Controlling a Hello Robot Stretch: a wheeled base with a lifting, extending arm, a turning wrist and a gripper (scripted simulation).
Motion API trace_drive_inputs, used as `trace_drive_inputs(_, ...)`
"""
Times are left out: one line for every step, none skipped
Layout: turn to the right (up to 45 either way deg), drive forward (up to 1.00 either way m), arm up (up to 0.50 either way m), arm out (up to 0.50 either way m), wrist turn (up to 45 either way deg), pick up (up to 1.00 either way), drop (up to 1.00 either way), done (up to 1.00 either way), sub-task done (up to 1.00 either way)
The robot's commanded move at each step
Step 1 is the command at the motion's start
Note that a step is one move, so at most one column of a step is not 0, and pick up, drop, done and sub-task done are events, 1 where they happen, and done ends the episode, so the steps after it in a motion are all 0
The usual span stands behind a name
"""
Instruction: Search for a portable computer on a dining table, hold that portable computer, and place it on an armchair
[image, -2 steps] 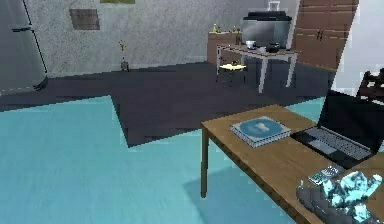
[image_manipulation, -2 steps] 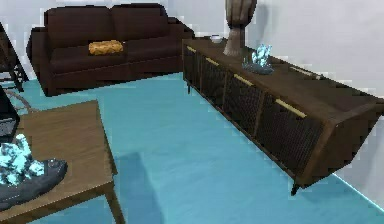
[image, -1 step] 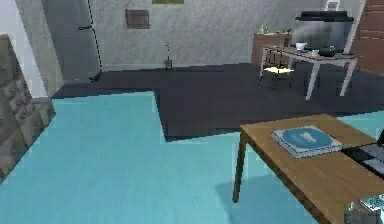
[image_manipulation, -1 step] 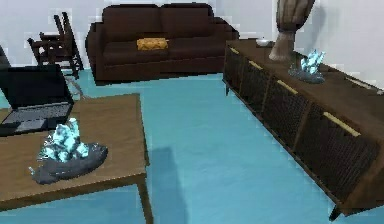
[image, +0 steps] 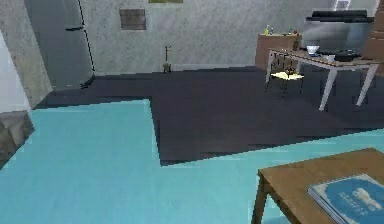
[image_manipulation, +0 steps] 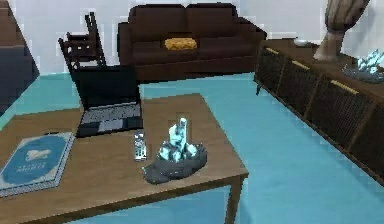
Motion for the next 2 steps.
trace_drive_inputs(-18.0, 0.0, 0.0, 0.0, 0.0, 0.0, 0.0, 0.0, 0.0)
trace_drive_inputs(45.0, 0.0, 0.0, 0.0, 0.0, 0.0, 0.0, 0.0, 0.0)
